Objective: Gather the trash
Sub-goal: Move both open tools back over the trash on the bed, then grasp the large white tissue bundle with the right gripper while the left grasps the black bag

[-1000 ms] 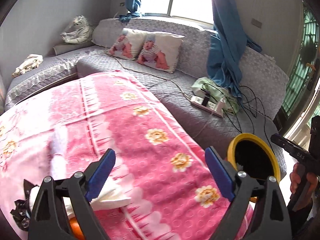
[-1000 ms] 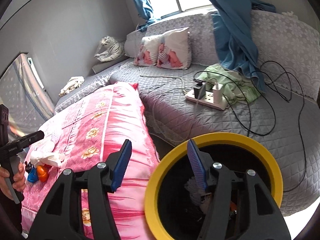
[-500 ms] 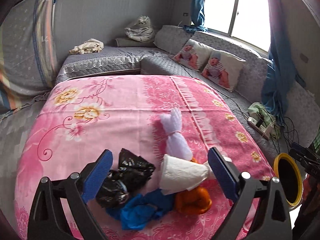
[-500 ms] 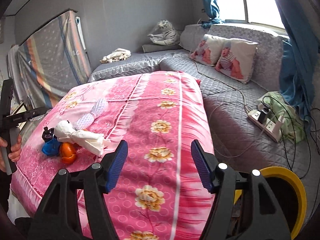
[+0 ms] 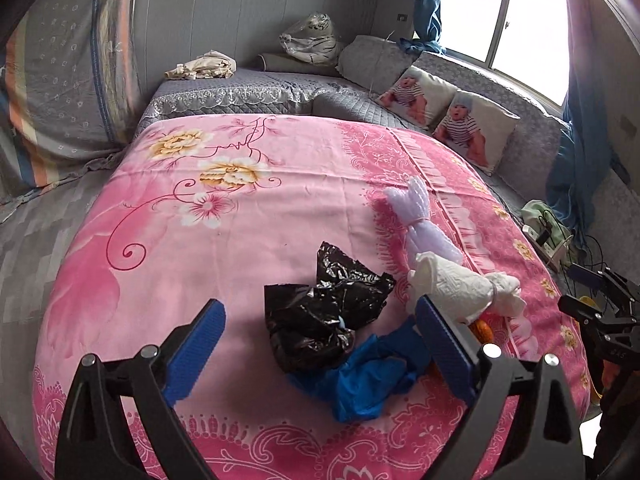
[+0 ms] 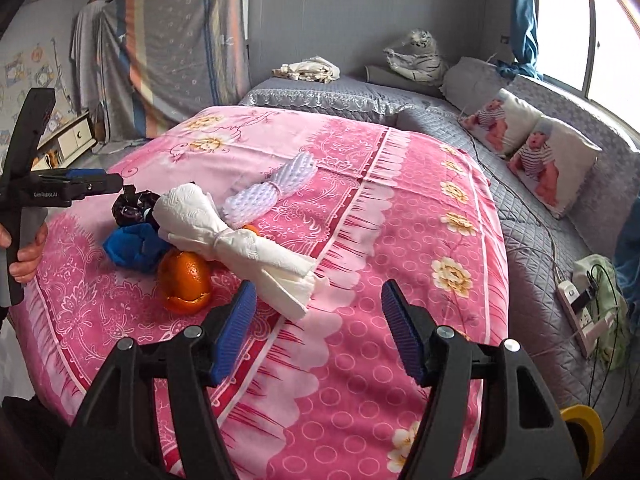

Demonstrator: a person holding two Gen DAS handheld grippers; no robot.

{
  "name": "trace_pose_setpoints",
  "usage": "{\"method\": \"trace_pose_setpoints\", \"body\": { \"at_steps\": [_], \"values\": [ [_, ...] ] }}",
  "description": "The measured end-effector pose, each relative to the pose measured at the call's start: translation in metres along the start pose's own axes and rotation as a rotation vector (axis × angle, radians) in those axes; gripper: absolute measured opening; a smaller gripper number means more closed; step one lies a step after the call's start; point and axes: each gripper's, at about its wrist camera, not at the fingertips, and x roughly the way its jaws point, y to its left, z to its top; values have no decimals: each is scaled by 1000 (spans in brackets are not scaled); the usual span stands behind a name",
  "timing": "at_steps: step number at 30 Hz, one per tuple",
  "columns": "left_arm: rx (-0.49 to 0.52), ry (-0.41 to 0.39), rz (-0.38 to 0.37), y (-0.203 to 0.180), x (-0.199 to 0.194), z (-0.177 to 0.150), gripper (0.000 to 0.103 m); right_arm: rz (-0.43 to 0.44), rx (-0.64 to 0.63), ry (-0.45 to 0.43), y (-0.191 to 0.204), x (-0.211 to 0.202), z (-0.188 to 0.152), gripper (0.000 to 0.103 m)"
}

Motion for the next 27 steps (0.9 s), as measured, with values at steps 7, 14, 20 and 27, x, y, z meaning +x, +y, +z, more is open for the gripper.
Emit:
{"method": "trace_pose_setpoints", "body": {
  "at_steps": [7, 14, 20, 27],
  "values": [
    [12, 50, -11, 8, 19, 1, 92, -9, -90, 29, 18, 27, 13, 61],
    [33, 80, -22, 10, 34, 3, 92, -21, -193, 64, 30, 46, 16, 61],
    [62, 95, -28, 5, 42, 3, 90, -9, -234, 83, 34, 57, 17, 61],
    [97, 124, -14, -1, 51, 2, 78, 24, -291, 109, 47, 71, 21, 58]
  ]
}}
